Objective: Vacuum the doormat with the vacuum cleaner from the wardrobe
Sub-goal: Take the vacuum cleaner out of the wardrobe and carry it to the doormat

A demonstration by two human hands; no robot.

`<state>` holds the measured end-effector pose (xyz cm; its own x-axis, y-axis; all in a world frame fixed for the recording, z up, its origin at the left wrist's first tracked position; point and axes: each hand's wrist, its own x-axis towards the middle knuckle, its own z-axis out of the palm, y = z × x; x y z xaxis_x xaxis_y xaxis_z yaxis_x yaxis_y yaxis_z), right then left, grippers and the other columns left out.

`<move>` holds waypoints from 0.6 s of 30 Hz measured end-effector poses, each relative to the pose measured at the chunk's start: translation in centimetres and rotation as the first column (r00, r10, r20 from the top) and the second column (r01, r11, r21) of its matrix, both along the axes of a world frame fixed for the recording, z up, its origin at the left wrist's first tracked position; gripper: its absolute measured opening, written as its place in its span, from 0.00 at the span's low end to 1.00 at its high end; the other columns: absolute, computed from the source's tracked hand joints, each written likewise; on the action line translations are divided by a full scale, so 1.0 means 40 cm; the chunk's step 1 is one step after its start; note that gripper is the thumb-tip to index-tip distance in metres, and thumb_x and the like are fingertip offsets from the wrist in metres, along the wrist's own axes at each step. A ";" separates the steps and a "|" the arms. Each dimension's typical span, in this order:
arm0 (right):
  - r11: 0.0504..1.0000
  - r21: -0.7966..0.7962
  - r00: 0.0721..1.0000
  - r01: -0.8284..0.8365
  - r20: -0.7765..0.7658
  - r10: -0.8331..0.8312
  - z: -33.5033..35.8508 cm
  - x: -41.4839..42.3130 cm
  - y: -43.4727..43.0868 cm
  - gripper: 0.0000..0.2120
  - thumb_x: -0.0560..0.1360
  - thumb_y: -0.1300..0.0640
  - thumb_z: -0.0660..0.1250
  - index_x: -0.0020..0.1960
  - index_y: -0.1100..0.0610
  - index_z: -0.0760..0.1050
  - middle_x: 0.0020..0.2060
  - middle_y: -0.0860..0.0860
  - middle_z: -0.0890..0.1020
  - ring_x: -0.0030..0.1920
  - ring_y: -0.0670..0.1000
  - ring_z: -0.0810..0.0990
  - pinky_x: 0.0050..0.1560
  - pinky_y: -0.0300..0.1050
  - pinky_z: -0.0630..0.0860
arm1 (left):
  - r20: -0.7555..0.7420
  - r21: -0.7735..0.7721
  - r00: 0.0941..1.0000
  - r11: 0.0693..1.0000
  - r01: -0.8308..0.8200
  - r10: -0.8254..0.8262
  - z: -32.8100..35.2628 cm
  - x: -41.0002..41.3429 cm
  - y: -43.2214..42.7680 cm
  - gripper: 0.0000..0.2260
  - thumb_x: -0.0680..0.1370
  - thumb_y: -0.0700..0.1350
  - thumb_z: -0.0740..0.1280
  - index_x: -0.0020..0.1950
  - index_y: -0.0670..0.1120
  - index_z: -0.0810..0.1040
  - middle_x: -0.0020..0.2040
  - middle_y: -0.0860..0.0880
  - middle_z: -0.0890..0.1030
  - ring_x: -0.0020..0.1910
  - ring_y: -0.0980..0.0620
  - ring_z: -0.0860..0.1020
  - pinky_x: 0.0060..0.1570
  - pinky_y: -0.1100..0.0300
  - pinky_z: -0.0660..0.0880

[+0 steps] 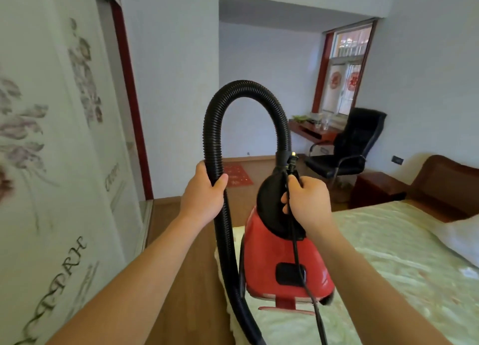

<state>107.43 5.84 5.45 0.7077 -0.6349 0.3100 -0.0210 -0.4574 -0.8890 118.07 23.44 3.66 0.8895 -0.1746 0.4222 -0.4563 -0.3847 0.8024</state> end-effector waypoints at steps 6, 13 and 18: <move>0.985 0.054 0.986 -0.161 0.043 0.159 0.027 0.167 -0.018 0.17 0.83 0.56 0.59 0.39 0.62 0.76 0.26 0.51 0.79 0.21 0.47 0.76 0.29 0.41 0.74 | 0.001 -0.008 0.992 0.992 -0.125 0.125 0.021 0.093 0.033 0.18 0.84 0.51 0.63 0.72 0.50 0.68 0.53 0.57 0.79 0.49 0.58 0.79 0.47 0.56 0.78; 0.954 0.010 0.952 -0.301 0.054 0.300 0.057 0.340 -0.005 0.17 0.83 0.56 0.58 0.40 0.60 0.76 0.28 0.52 0.81 0.22 0.46 0.77 0.28 0.41 0.74 | 0.042 -0.048 0.965 0.965 -0.256 0.258 0.046 0.198 0.073 0.17 0.84 0.50 0.63 0.72 0.50 0.68 0.52 0.60 0.76 0.49 0.64 0.75 0.42 0.65 0.71; 0.938 0.013 0.938 -0.346 0.048 0.345 0.040 0.473 0.028 0.16 0.83 0.55 0.58 0.40 0.60 0.75 0.30 0.53 0.82 0.24 0.48 0.78 0.33 0.48 0.79 | 0.018 -0.057 0.961 0.960 -0.274 0.276 0.038 0.310 0.114 0.13 0.84 0.50 0.63 0.68 0.52 0.68 0.52 0.60 0.77 0.50 0.61 0.77 0.47 0.60 0.75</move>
<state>126.35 6.97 7.05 0.8704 -0.3607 0.3350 0.1740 -0.4111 -0.8948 130.47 28.00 5.19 0.8886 0.0987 0.4479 -0.3600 -0.4550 0.8145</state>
